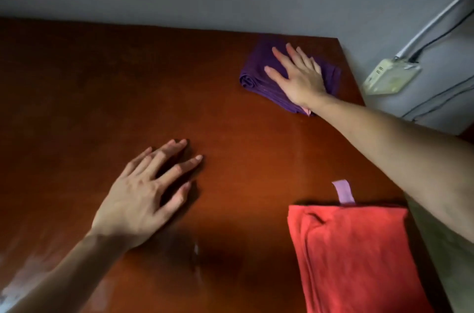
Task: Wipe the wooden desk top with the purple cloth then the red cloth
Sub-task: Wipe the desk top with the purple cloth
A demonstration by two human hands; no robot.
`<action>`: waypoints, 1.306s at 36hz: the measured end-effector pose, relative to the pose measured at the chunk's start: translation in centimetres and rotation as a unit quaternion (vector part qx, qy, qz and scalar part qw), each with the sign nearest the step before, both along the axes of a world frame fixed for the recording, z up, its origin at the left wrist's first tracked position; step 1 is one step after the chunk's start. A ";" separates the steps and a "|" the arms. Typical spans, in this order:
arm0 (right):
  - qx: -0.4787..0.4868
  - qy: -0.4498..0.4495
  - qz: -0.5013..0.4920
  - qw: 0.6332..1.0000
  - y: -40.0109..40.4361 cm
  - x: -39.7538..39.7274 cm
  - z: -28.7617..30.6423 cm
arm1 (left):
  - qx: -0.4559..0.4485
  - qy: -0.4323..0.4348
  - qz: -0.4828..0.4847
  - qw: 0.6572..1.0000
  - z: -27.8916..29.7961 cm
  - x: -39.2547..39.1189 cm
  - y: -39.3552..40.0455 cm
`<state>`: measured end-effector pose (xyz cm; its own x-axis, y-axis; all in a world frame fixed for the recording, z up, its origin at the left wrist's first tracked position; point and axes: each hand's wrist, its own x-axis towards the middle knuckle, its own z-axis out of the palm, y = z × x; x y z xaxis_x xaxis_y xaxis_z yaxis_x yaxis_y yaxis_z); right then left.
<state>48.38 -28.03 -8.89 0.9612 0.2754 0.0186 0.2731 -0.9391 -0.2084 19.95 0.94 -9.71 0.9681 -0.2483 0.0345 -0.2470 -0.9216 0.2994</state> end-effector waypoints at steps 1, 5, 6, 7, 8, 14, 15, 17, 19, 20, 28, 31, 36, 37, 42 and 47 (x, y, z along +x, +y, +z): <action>-0.002 0.001 -0.006 1.000 -0.5 -1.1 -0.1 | 0.001 0.001 0.003 1.000 0.0 0.1 0.1; -0.010 -0.001 -0.016 1.000 -4.1 -6.6 -0.6 | -0.002 0.006 0.010 1.000 0.0 0.0 0.0; -0.011 -0.005 -0.015 1.000 -5.2 -8.2 -0.6 | -0.001 0.004 0.010 1.000 0.0 -0.1 -0.2; -0.010 -0.009 -0.014 1.000 -6.4 -9.9 -0.7 | 0.001 0.005 0.011 1.000 0.1 -0.3 -0.3; -0.009 -0.014 -0.010 1.000 -7.6 -11.4 -0.7 | 0.004 0.004 0.014 1.000 0.2 -0.5 -0.4; -0.036 -0.044 0.036 0.998 -12.8 -16.6 -1.5 | 0.016 -0.006 0.084 0.996 0.3 -1.0 -0.5; -0.038 -0.047 0.039 0.997 -13.0 -16.7 -1.5 | 0.020 -0.006 0.084 0.996 0.3 -1.0 -0.5; -0.036 -0.054 0.048 0.997 -13.0 -16.5 -1.5 | 0.024 -0.005 0.080 0.996 0.3 -1.1 -0.5; -0.036 -0.055 0.063 0.996 -13.1 -16.0 -1.4 | 0.022 0.000 0.078 0.997 0.4 -1.0 -0.5; -0.038 -0.052 0.076 0.995 -13.3 -15.6 -1.3 | 0.021 0.002 0.078 0.997 0.5 -1.0 -0.6; -0.050 0.002 0.174 0.983 -13.7 -7.8 0.4 | 0.016 0.021 0.078 0.997 0.6 -0.7 -0.5; -0.052 0.007 0.169 0.984 -12.7 -3.1 0.8 | 0.014 0.024 0.074 0.997 0.5 -0.5 -0.5; -0.034 0.016 0.072 0.997 -9.3 4.0 1.1 | 0.001 0.023 0.076 0.997 0.3 -0.2 -0.3; -0.031 0.012 0.039 0.999 -8.5 5.0 1.0 | 0.000 0.023 0.074 0.997 0.3 -0.1 -0.3; -0.018 0.010 -0.121 0.992 -3.6 7.2 0.5 | -0.002 0.022 0.069 0.997 0.4 0.0 -0.2; -0.013 0.026 -0.167 0.985 -1.6 5.8 0.3 | -0.004 0.021 0.066 0.998 0.3 -0.1 -0.2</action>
